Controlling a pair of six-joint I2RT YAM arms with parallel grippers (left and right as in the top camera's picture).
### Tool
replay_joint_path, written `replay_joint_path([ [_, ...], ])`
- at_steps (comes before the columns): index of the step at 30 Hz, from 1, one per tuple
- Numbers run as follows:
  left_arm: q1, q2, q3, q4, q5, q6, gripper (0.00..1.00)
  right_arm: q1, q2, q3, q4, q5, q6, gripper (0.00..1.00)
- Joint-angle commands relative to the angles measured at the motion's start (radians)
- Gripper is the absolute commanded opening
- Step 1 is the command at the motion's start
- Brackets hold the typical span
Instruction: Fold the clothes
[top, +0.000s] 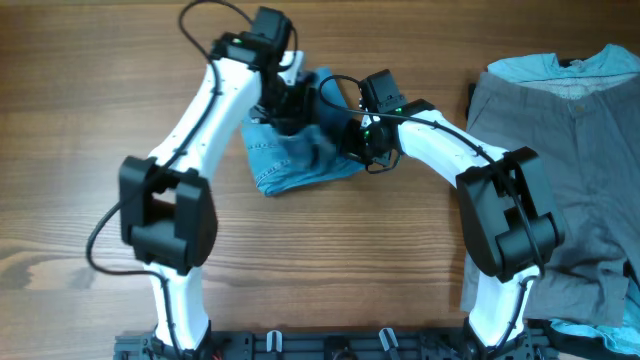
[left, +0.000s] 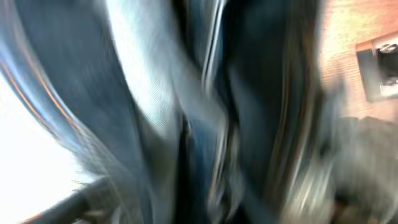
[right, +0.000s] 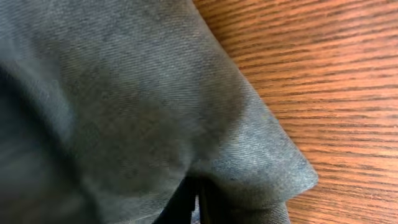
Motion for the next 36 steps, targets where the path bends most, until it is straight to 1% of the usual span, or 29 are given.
replay_joint_path([
  [1,-0.019,0.011,0.03,-0.017,0.019,-0.013,1.0,-0.004,0.035,-0.009,-0.036,0.025,0.002,0.23],
  [4,0.013,-0.026,0.068,-0.071,0.019,-0.013,1.0,-0.019,-0.003,-0.008,-0.081,0.025,-0.034,0.26],
  [5,0.032,-0.045,0.086,-0.095,0.019,-0.013,1.0,-0.026,-0.026,-0.008,-0.093,0.03,-0.055,0.29],
  [8,0.1,-0.102,0.111,-0.14,0.019,-0.01,1.0,-0.074,-0.171,-0.008,-0.147,0.087,-0.101,0.34],
  [10,0.154,-0.119,0.111,-0.161,0.019,-0.01,1.0,-0.111,-0.303,-0.008,-0.121,0.065,-0.201,0.36],
  [11,0.175,-0.119,0.111,-0.169,0.024,-0.01,1.0,-0.12,-0.362,-0.008,-0.099,0.033,-0.27,0.37],
  [12,0.19,-0.119,0.111,-0.173,0.038,-0.01,1.0,-0.122,-0.404,-0.008,-0.083,0.004,-0.309,0.38],
  [13,0.201,-0.119,0.111,-0.176,0.053,-0.01,0.96,-0.122,-0.447,-0.008,-0.062,-0.034,-0.346,0.38],
  [14,0.212,-0.119,0.111,-0.179,0.058,-0.01,0.74,-0.117,-0.49,-0.008,-0.035,-0.088,-0.388,0.38],
  [15,0.217,-0.119,0.111,-0.179,0.056,-0.006,0.57,-0.111,-0.521,-0.008,-0.01,-0.13,-0.399,0.37],
  [16,0.219,-0.119,0.111,-0.179,0.053,-0.006,0.34,-0.103,-0.539,-0.008,0.013,-0.158,-0.398,0.32],
  [17,0.221,-0.118,0.109,-0.175,0.048,-0.006,0.21,-0.093,-0.546,-0.008,0.032,-0.178,-0.397,0.29],
  [18,0.221,-0.117,0.108,-0.173,0.045,-0.006,0.13,-0.076,-0.546,-0.008,0.048,-0.18,-0.397,0.26],
  [19,0.221,-0.114,0.108,-0.173,0.045,-0.003,0.07,-0.063,-0.536,-0.009,0.053,-0.164,-0.398,0.23],
  [20,0.22,-0.109,0.108,-0.176,0.045,0.005,0.06,-0.043,-0.514,-0.01,0.054,-0.132,-0.397,0.19],
  [21,0.219,-0.103,0.108,-0.18,0.045,0.02,0.06,-0.02,-0.48,-0.011,0.053,-0.095,-0.388,0.18],
  [24,0.215,-0.08,0.085,-0.179,0.048,0.02,0.13,0.016,-0.339,-0.011,0.053,-0.058,-0.376,0.15],
  [27,0.208,-0.062,0.031,-0.171,0.05,0.02,0.23,0.014,-0.151,-0.011,0.019,-0.051,-0.287,0.1],
  [28,0.202,-0.055,0.013,-0.171,0.05,0.02,0.26,0.007,-0.092,-0.011,-0.013,-0.018,-0.213,0.09],
  [29,0.196,-0.053,-0.006,-0.167,0.05,0.02,0.29,-0.005,-0.035,-0.011,-0.06,0.021,-0.105,0.09],
  [30,0.182,-0.051,-0.044,-0.155,0.05,0.02,0.34,-0.023,0.023,-0.011,-0.109,0.031,-0.015,0.06],
  [31,0.174,-0.051,-0.063,-0.147,0.05,0.02,0.38,-0.034,0.048,-0.011,-0.124,0.019,0.005,0.06],
  [32,0.159,-0.051,-0.092,-0.131,0.05,0.02,0.49,-0.046,0.068,-0.011,-0.134,-0.001,0.001,0.06],
  [34,0.138,-0.051,-0.127,-0.102,0.05,0.02,0.55,-0.054,0.064,-0.01,-0.14,-0.005,-0.025,0.06],
  [36,0.113,-0.051,-0.167,-0.059,0.05,0.019,0.56,-0.055,0.025,-0.002,-0.142,-0.048,-0.107,0.1],
])
